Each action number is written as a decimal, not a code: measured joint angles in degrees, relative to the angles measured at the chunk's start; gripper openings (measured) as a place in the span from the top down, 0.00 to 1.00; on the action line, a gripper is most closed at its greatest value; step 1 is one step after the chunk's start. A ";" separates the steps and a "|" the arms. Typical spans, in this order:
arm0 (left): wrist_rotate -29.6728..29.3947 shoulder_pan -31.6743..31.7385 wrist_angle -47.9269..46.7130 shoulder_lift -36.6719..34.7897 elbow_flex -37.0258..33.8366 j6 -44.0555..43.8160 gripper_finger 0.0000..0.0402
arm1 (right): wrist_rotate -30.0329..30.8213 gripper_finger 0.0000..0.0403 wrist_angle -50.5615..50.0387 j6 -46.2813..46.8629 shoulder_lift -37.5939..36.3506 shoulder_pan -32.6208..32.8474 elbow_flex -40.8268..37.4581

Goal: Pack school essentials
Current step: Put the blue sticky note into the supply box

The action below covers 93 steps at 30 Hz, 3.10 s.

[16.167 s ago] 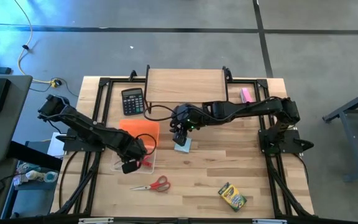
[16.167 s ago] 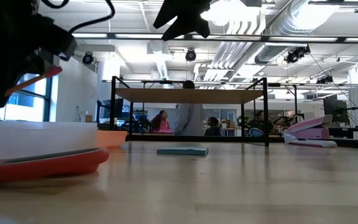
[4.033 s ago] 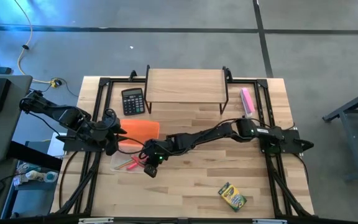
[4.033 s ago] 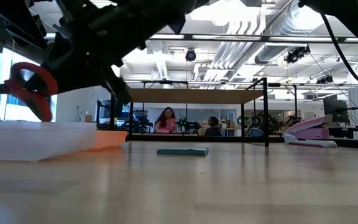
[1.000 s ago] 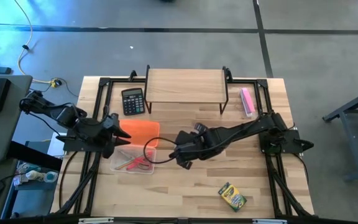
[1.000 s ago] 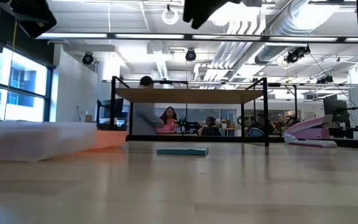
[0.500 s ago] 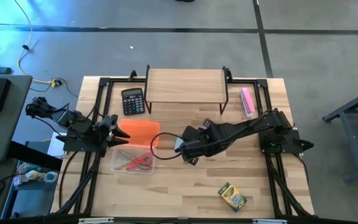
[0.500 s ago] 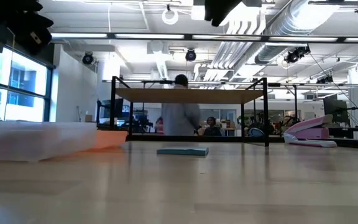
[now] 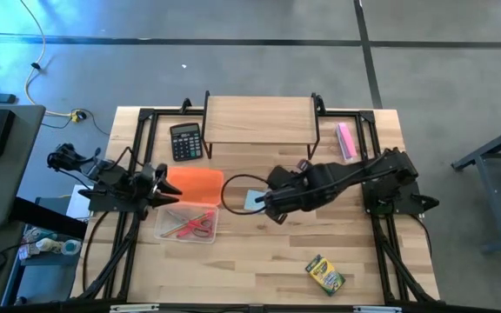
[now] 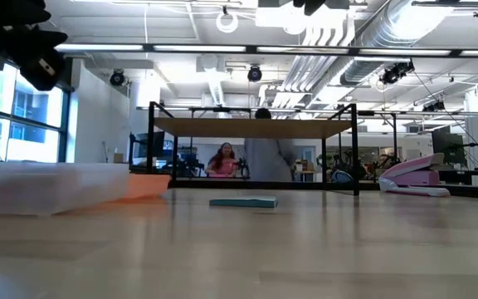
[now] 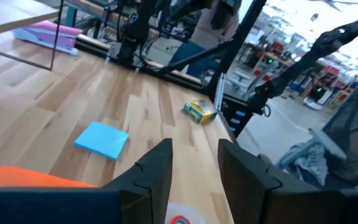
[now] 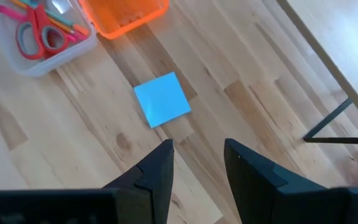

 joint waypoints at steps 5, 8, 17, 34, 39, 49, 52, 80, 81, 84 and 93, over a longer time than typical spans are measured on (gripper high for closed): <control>1.15 0.00 2.73 -1.40 -3.38 -0.01 0.71 | 0.62 0.67 -0.25 -0.07 -2.07 -0.11 0.02; 1.11 0.02 5.31 -1.40 -5.03 0.25 0.71 | 0.88 0.67 -0.37 0.16 -3.45 -0.13 0.00; -0.19 0.02 8.94 -1.40 -7.85 4.48 0.71 | -0.28 0.67 -1.50 1.46 -8.92 -0.13 0.00; -0.36 0.02 8.81 -1.32 -7.82 3.39 0.71 | -1.62 0.67 -2.44 6.17 -14.22 3.58 -6.49; -0.36 0.02 8.80 -1.32 -7.82 3.39 0.71 | -5.16 0.67 3.83 5.98 -16.62 2.67 -15.53; -0.36 0.02 8.78 -1.32 -7.80 3.38 0.71 | -10.27 0.67 24.94 4.21 -19.63 -1.00 -31.64; -0.36 0.02 8.76 -1.32 -7.80 3.37 0.71 | -10.34 0.67 29.41 1.14 -19.11 -1.67 -33.78; -0.36 0.04 8.78 -1.32 -7.78 3.37 0.71 | -8.39 0.53 44.79 -42.70 -12.12 -8.44 -36.76; -0.38 0.04 8.82 -1.28 -7.78 3.37 0.71 | -8.47 0.50 46.08 -43.67 -11.84 -8.73 -36.76; -0.42 0.04 8.89 -1.08 -7.72 3.37 0.71 | -8.63 0.39 48.68 -45.81 -10.66 -9.50 -36.76; -0.52 0.04 8.74 -0.88 -7.71 3.37 0.71 | -11.22 0.14 53.13 -45.06 -6.64 -10.71 -36.74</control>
